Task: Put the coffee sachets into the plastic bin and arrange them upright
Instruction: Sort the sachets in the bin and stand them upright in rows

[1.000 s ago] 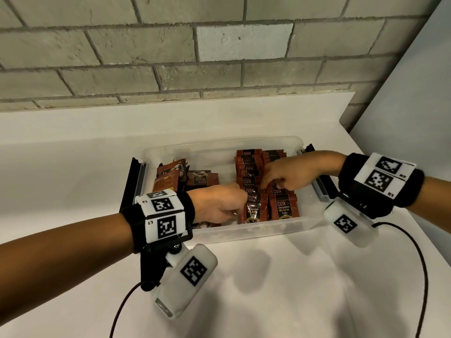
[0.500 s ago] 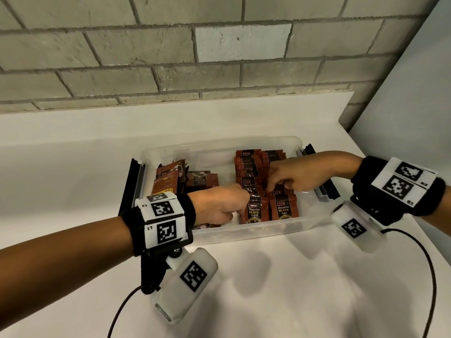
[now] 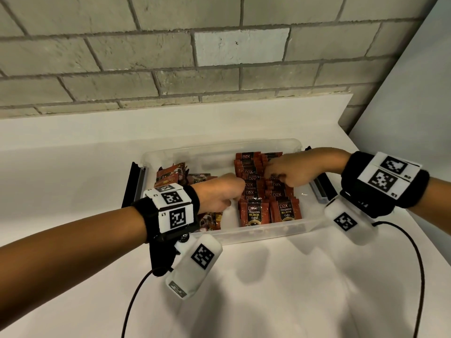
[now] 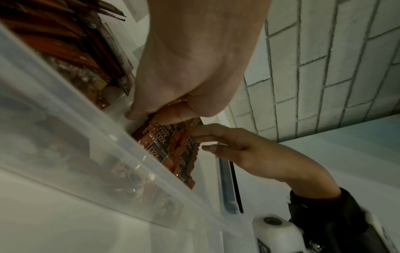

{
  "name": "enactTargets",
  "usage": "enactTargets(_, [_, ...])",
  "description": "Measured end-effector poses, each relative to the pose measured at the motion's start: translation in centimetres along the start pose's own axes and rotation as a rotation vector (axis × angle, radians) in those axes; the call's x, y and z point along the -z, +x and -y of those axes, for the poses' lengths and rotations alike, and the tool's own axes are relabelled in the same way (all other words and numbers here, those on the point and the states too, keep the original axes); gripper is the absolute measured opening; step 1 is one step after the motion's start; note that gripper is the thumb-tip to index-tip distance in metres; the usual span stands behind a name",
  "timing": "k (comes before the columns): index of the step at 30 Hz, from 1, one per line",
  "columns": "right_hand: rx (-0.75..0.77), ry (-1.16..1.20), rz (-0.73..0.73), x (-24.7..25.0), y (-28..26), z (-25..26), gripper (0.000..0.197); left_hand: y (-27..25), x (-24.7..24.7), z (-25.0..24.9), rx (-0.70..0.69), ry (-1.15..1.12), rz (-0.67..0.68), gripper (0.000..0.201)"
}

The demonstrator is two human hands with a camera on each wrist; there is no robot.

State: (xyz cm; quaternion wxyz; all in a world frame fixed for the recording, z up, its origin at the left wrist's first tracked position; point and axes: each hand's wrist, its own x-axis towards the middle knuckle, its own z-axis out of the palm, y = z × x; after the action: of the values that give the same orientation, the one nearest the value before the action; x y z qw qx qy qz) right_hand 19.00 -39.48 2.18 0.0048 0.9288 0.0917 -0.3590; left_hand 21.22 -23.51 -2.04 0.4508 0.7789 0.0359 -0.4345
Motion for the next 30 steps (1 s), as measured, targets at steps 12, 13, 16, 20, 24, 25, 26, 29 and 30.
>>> enactTargets(12, [-0.012, 0.358, -0.062, 1.2, -0.1, 0.5, 0.056, 0.5, 0.7, -1.2, -0.009, -0.082, 0.022, 0.036])
enactTargets(13, [-0.017, 0.376, -0.079, 1.3, -0.3, 0.3, 0.056, 0.3, 0.8, -1.3, -0.01, -0.066, 0.019, 0.035])
enactTargets(16, [-0.054, 0.347, -0.13, 1.4, -0.5, 0.0, 0.054, 0.4, 0.7, -1.2, -0.052, -0.038, 0.043, 0.037])
enactTargets(20, [-0.085, 0.282, -0.123, 1.0, -0.4, -0.1, 0.054, 0.1, 0.4, -1.4, -0.074, -0.018, 0.041, 0.027])
enactTargets(24, [-0.054, 0.243, -0.131, 0.9, -0.6, -0.5, 0.054, 0.1, 0.4, -1.1, -0.116, 0.195, -0.016, 0.045])
enactTargets(25, [-0.044, 0.193, -0.12, 0.8, -0.7, -0.4, 0.055, -0.3, 0.3, -1.1, -0.139, 0.335, -0.014, 0.059])
enactTargets(26, [-0.044, 0.117, -0.099, 0.7, -0.8, -0.4, 0.055, -0.3, 0.3, -1.2, -0.163, 0.505, -0.004, 0.068])
enactTargets(29, [-0.07, -0.138, -0.01, -0.4, -0.7, 0.4, 0.056, -1.9, 0.2, -1.6, -0.09, 0.835, 0.127, 0.072])
enactTargets(30, [-0.084, -0.2, 0.011, -0.7, -0.6, 0.6, 0.059, -2.0, 0.0, -1.6, -0.08, 0.937, 0.147, 0.073])
